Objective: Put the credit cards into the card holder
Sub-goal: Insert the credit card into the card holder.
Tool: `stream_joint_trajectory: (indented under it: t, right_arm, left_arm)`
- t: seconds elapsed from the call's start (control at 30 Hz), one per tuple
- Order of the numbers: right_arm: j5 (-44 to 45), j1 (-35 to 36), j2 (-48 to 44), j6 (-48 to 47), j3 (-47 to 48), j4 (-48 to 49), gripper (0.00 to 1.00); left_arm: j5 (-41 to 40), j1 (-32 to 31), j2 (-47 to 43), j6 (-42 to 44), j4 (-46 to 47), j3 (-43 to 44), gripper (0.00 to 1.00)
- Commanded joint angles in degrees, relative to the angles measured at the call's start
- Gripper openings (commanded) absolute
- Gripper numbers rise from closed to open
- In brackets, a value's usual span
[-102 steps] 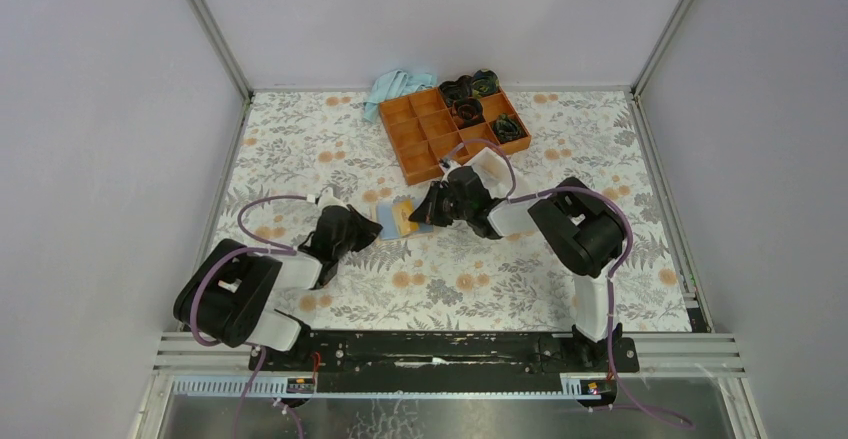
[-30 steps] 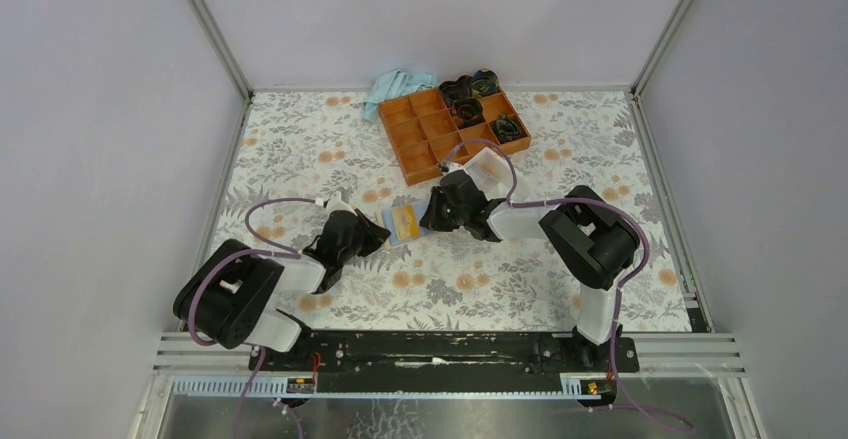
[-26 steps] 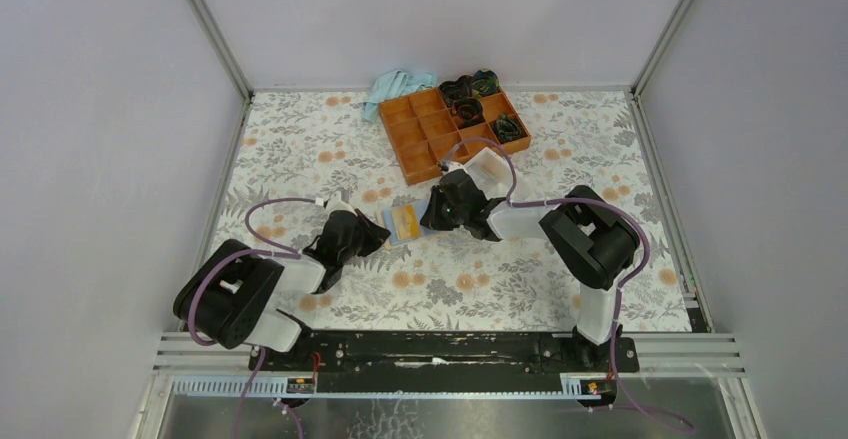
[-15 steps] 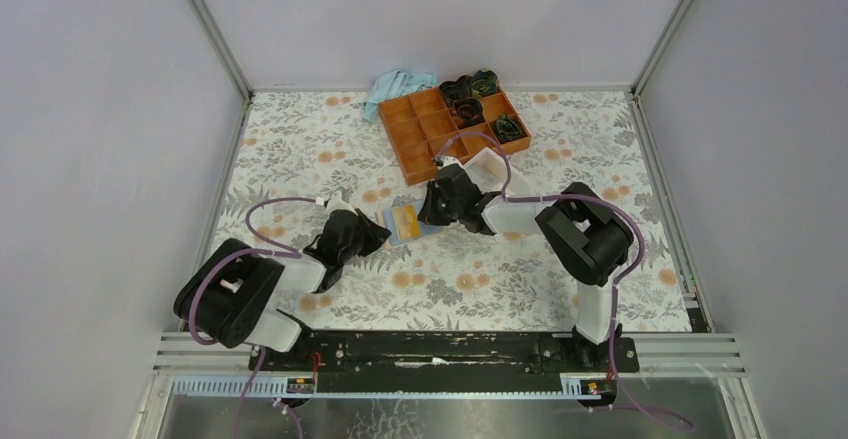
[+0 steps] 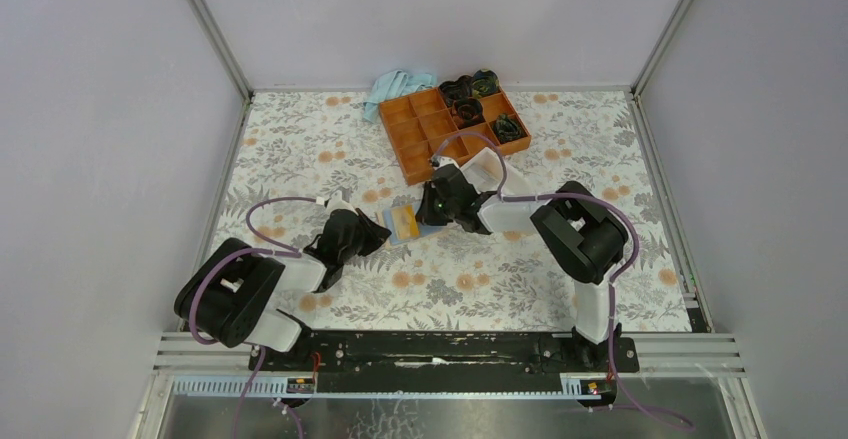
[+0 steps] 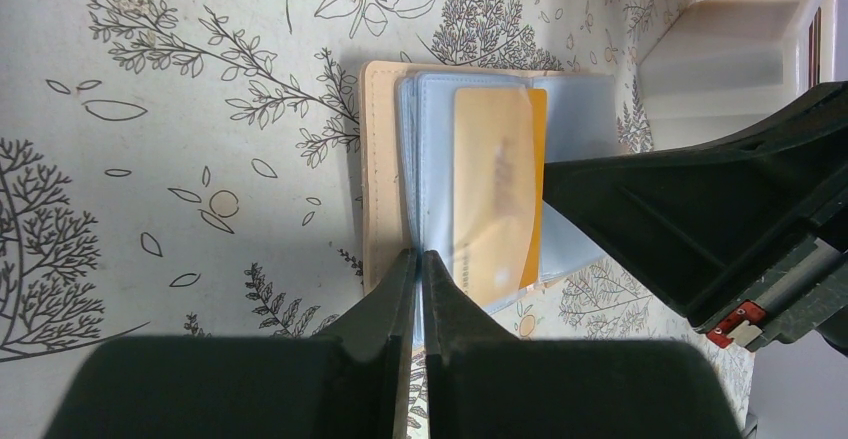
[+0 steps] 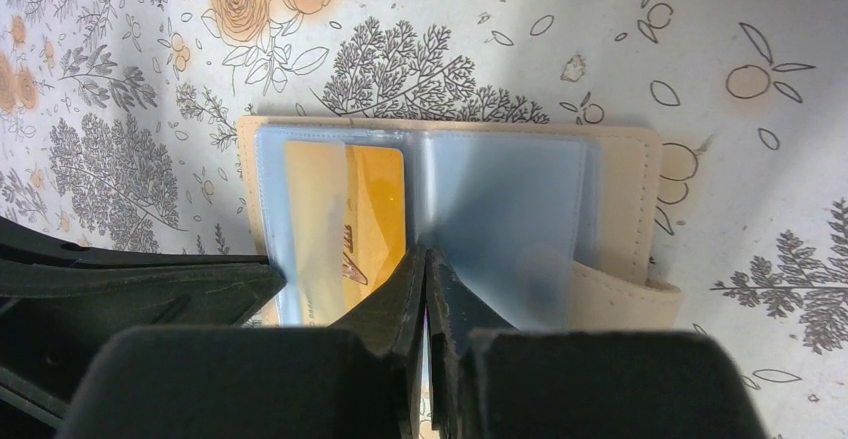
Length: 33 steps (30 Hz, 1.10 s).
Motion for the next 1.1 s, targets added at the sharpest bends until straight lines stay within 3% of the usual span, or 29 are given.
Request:
stream_joint_trajectory:
  t: [0.0, 0.37, 0.67, 1.07]
  right_arm:
    - [0.97, 1.65, 1.06, -1.02, 2.57, -0.74, 0.07]
    - [1.97, 3.01, 1.58, -0.94, 3.38, -1.45, 0.07]
    - [2.20, 3.33, 1.88, -0.61, 3.46, -1.48, 0.07]
    - [3.08, 4.93, 2.12, -0.58, 4.51, -2.45, 0.07]
  left_arm:
    - [0.40, -0.40, 1.34, 1.31, -3.49, 0.22, 0.08]
    - [0.39, -0.40, 0.16, 0.85, -2.57, -0.53, 0.09]
    - [-1.66, -0.44, -6.62, 0.30, -0.69, -3.86, 0.17]
    - [-0.36, -0.98, -3.44, -0.06, 2.22, -3.27, 0.17]
